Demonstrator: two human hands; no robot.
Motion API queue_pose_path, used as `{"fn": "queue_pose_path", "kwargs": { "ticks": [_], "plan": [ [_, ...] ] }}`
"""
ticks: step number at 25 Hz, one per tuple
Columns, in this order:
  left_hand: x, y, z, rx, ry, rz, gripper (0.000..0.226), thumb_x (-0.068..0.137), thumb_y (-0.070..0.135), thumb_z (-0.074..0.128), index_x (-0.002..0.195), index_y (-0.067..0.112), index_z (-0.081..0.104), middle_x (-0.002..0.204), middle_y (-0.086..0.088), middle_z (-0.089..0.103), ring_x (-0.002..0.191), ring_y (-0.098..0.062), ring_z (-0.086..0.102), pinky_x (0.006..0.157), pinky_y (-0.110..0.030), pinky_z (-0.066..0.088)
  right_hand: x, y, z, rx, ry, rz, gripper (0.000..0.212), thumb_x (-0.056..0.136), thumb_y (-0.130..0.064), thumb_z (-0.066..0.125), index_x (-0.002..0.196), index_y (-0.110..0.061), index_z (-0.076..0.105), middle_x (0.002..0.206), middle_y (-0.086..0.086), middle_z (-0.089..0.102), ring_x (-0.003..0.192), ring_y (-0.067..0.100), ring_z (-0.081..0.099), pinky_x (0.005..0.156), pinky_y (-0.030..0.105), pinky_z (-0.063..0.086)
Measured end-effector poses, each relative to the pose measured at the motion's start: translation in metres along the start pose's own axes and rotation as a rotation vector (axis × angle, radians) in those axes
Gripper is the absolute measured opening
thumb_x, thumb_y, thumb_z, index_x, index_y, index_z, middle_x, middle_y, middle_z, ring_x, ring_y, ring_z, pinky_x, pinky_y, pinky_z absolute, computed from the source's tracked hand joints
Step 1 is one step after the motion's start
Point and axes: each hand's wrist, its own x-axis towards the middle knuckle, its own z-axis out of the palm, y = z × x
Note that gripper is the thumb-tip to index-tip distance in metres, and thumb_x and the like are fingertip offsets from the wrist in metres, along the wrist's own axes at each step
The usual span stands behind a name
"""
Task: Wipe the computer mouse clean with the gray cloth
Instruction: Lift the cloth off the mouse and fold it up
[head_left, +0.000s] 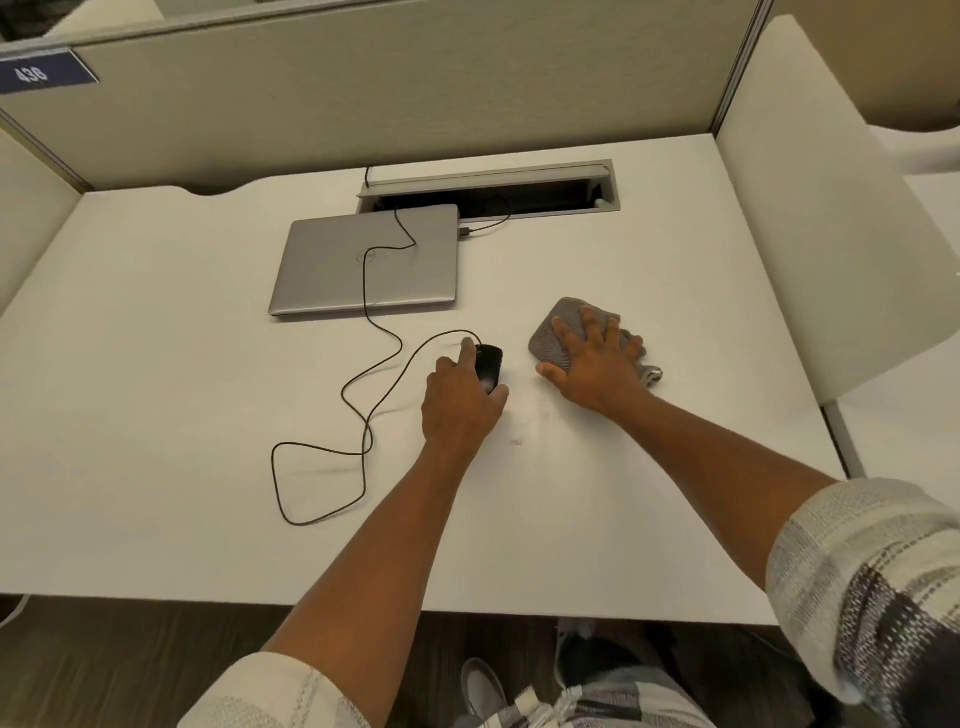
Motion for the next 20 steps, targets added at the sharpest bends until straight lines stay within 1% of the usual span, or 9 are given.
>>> {"fn": "queue_pose_path", "kwargs": {
  "ticks": [5,9,12,14,16,20],
  "plan": [
    [-0.004,-0.011,-0.021,-0.047,0.017,0.03,0.081,0.084,0.047,0.065,0.151,0.024,0.026,0.118,-0.015,0.051,0.106,-0.033,0.056,0.084,-0.043,0.052,-0.003,-0.024,0.008,-0.027,-0.006,-0.138,0.08,0.082,-0.08,0.033,0.152,-0.044,0.014,0.165,0.004,0.002,0.148,0.041,0.005,0.114,0.065,0.008],
    [-0.011,-0.022,-0.033,-0.069,0.052,0.069,0.083,0.085,0.047,0.065,0.153,0.023,0.024,0.121,-0.016,0.052,0.108,-0.032,0.057,0.086,-0.042,0.051,-0.039,-0.036,0.024,-0.097,0.032,-0.274,0.077,0.081,-0.079,0.033,0.149,-0.045,0.022,0.164,0.003,0.012,0.145,0.038,0.017,0.112,0.063,0.017],
    [-0.022,-0.027,-0.035,-0.079,0.054,0.096,0.081,0.085,0.048,0.063,0.153,0.023,0.025,0.122,-0.016,0.052,0.109,-0.033,0.057,0.088,-0.043,0.05,-0.082,-0.051,0.041,-0.121,0.077,-0.358,0.074,0.081,-0.07,0.041,0.147,-0.04,0.028,0.161,0.004,0.021,0.138,0.038,0.029,0.107,0.057,0.027],
    [-0.03,-0.03,-0.033,-0.095,0.045,0.112,0.08,0.086,0.047,0.062,0.153,0.023,0.025,0.123,-0.016,0.051,0.11,-0.034,0.056,0.089,-0.044,0.05,-0.111,-0.061,0.051,-0.111,0.108,-0.397,0.073,0.08,-0.063,0.047,0.146,-0.037,0.032,0.159,0.005,0.026,0.135,0.038,0.034,0.103,0.055,0.031],
    [-0.038,-0.033,-0.03,-0.094,0.039,0.119,0.079,0.086,0.047,0.061,0.152,0.024,0.025,0.121,-0.016,0.051,0.108,-0.034,0.056,0.087,-0.044,0.051,-0.137,-0.07,0.06,-0.094,0.115,-0.442,0.072,0.08,-0.058,0.051,0.146,-0.035,0.034,0.157,0.004,0.029,0.135,0.037,0.034,0.102,0.053,0.032],
    [-0.051,-0.038,-0.024,-0.068,0.005,0.131,0.076,0.086,0.046,0.061,0.15,0.024,0.026,0.121,-0.017,0.051,0.109,-0.035,0.055,0.084,-0.043,0.049,-0.183,-0.078,0.068,-0.022,0.074,-0.511,0.067,0.079,-0.052,0.057,0.143,-0.034,0.042,0.155,0.002,0.034,0.137,0.034,0.033,0.103,0.053,0.034]
  ]
}}
